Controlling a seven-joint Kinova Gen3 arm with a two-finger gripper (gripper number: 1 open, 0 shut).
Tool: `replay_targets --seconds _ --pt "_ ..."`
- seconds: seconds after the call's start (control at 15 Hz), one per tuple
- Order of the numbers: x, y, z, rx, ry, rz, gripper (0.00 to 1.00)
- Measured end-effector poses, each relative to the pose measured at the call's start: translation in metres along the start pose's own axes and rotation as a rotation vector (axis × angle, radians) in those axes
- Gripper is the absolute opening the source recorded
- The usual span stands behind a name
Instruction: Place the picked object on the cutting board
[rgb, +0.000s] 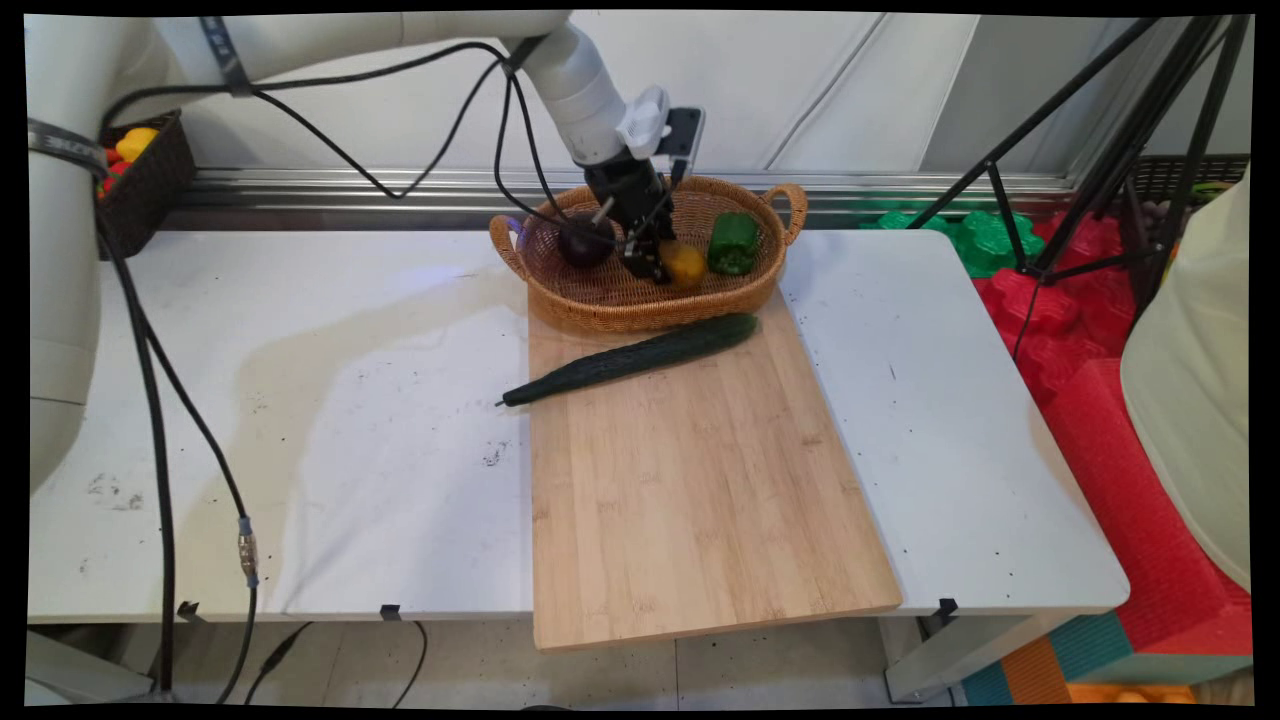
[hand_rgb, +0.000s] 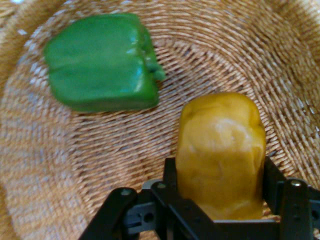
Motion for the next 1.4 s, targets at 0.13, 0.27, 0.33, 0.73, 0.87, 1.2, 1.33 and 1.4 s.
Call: replay_targets --seconds 0.13,0.27,0.33,0.73,0.87,1.2,1.33,1.4 --pt "-0.002 0.003 -0.017 0.029 0.011 -0.043 0.00" --pt "-0.004 0.010 -0.041 0.066 0.027 -0.098 0.00" --pt "-0.004 0.015 -0.052 0.081 0.037 -0.123 0.00" --pt "0.008 0.073 -0.121 0.126 0.127 -0.301 0.00" --pt "0.014 0.099 -0.140 0.123 0.153 -0.358 0.00" --pt "0.026 0.155 -0.166 0.086 0.188 -0.463 0.00" --pt "0.032 0.177 -0.169 0.066 0.192 -0.506 0.00" --pt "0.034 0.187 -0.169 0.057 0.190 -0.525 0.00"
